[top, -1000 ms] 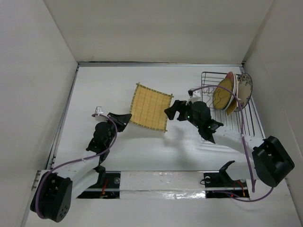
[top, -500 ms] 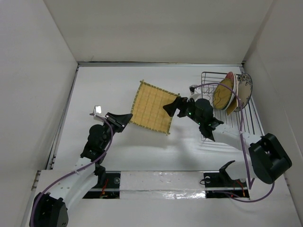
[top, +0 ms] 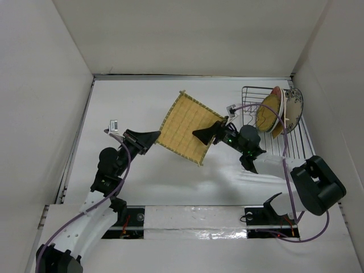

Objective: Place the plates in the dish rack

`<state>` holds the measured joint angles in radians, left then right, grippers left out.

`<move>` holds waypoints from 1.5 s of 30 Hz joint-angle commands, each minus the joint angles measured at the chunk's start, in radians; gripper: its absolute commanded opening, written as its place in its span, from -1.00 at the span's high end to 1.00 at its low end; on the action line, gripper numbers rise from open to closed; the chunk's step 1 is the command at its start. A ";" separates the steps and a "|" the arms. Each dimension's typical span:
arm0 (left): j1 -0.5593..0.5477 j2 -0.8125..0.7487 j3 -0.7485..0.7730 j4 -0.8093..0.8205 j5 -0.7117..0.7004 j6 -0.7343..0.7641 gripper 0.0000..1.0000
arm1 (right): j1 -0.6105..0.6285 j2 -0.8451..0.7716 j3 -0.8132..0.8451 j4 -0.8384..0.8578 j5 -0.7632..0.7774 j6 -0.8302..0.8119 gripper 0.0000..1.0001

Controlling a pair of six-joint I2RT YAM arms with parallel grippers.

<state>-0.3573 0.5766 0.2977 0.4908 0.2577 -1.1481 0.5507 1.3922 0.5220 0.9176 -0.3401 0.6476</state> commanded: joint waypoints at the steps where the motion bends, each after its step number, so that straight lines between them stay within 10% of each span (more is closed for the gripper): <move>1: -0.005 -0.053 0.104 0.104 0.071 -0.022 1.00 | 0.005 -0.002 -0.005 0.136 -0.036 0.012 -0.66; 6: -0.005 -0.052 0.113 0.042 0.064 0.014 1.00 | 0.014 -0.050 -0.013 0.165 -0.051 0.015 0.55; 11: -0.005 -0.061 0.136 -0.063 -0.006 0.096 1.00 | 0.014 -0.148 -0.045 0.150 -0.024 0.006 0.98; 14: -0.005 -0.064 0.152 -0.130 -0.041 0.143 0.98 | 0.014 -0.214 -0.054 0.115 -0.008 0.003 1.00; 20: -0.005 -0.086 0.242 -0.279 -0.130 0.286 -0.29 | -0.027 -0.360 -0.033 -0.053 0.062 -0.023 1.00; 23: -0.005 -0.118 0.300 -0.365 -0.193 0.353 -0.47 | -0.064 -0.427 -0.011 -0.130 0.093 -0.035 1.00; 45: -0.005 -0.172 0.534 -0.604 -0.143 0.743 -0.42 | -0.293 -0.470 0.273 -0.574 0.862 -0.486 1.00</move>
<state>-0.3626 0.3904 0.8082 -0.1139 0.1070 -0.4992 0.2829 0.8978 0.7200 0.2707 0.4099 0.2420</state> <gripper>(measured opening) 0.715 0.153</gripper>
